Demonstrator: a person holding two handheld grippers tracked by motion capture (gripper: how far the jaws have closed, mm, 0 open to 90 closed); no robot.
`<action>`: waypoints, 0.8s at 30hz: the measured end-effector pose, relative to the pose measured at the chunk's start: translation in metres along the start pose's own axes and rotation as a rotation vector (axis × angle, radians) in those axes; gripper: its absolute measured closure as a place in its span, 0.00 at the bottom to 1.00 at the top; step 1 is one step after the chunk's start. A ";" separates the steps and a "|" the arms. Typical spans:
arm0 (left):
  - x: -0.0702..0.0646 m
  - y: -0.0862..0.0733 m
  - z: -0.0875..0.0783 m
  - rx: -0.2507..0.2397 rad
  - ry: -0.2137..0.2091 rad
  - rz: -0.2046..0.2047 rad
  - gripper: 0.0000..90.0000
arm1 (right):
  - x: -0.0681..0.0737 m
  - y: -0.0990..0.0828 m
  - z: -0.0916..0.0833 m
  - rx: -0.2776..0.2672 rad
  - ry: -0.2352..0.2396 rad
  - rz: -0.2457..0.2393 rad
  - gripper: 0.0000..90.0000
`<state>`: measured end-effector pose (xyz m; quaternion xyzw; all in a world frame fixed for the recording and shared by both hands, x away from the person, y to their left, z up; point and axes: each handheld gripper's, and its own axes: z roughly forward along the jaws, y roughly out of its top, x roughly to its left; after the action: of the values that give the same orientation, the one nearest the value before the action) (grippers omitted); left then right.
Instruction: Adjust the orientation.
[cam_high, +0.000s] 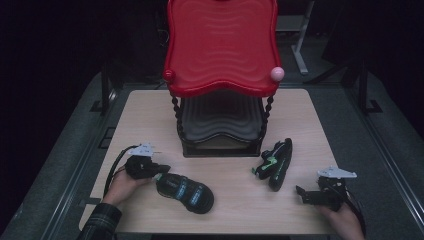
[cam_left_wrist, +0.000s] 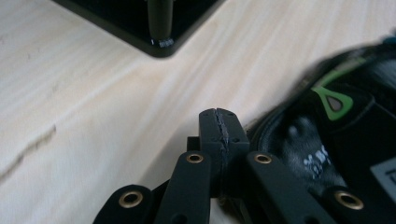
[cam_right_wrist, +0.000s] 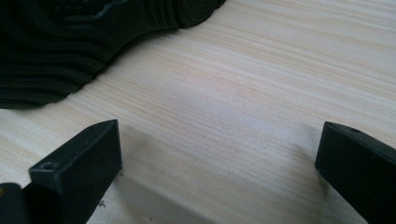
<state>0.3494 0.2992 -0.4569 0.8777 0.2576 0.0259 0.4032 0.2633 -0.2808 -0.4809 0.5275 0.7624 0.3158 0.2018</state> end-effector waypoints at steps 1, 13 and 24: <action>-0.002 -0.003 -0.003 0.000 -0.001 0.001 1.00 | 0.000 0.000 0.000 0.000 0.000 0.000 0.00; -0.043 -0.034 -0.028 0.013 -0.054 0.032 1.00 | 0.000 0.000 0.000 0.000 0.000 0.000 0.00; -0.080 -0.025 -0.010 0.033 -0.206 0.114 1.00 | 0.000 0.000 0.000 0.000 0.000 -0.001 0.00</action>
<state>0.2670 0.2820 -0.4551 0.8954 0.1649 -0.0458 0.4111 0.2634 -0.2808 -0.4809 0.5273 0.7626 0.3156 0.2019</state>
